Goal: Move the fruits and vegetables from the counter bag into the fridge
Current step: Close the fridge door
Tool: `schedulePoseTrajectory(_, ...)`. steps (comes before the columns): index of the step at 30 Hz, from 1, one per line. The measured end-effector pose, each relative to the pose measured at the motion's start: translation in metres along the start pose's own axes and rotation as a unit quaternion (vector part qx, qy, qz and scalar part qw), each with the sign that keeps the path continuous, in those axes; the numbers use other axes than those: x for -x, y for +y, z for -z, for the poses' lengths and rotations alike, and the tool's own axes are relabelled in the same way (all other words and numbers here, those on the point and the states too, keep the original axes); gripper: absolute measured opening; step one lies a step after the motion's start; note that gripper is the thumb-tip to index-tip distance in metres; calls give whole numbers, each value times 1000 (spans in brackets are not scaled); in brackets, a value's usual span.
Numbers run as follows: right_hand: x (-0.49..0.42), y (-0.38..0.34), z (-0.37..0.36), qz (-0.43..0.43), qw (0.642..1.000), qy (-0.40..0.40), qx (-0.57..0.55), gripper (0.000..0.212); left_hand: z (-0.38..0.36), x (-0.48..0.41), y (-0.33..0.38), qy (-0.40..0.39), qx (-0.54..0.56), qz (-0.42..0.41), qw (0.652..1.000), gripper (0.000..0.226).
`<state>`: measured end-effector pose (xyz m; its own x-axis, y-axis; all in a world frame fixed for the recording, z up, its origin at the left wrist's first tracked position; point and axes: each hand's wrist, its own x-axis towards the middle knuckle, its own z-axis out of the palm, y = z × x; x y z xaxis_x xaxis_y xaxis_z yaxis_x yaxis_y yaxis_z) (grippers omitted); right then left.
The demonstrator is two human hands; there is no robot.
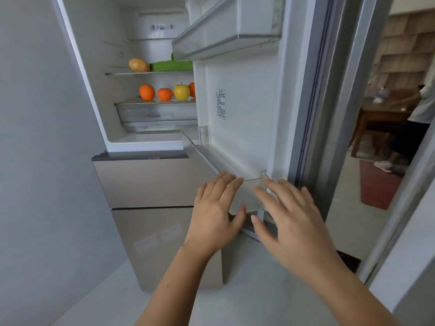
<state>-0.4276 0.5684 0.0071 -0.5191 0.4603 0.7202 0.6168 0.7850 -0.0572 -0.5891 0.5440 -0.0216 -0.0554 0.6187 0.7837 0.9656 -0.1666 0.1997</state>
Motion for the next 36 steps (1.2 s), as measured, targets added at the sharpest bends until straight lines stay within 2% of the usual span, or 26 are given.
schedulePoseTrajectory(18, -27, -128, -23, 99, 992, 5, -74, 46, 111, 45, -99, -38, -125, 116, 985, 51)
schedulePoseTrajectory(27, -44, -180, -37, 148, 980, 41, -127, 41, 162, 72, -130, 15, -156, 164, 974, 48)
schedulePoseTrajectory(36, -62, -225, -66, 145, 981, 15, -128, 43, 191, 102, -174, 16, -165, 178, 970, 47)
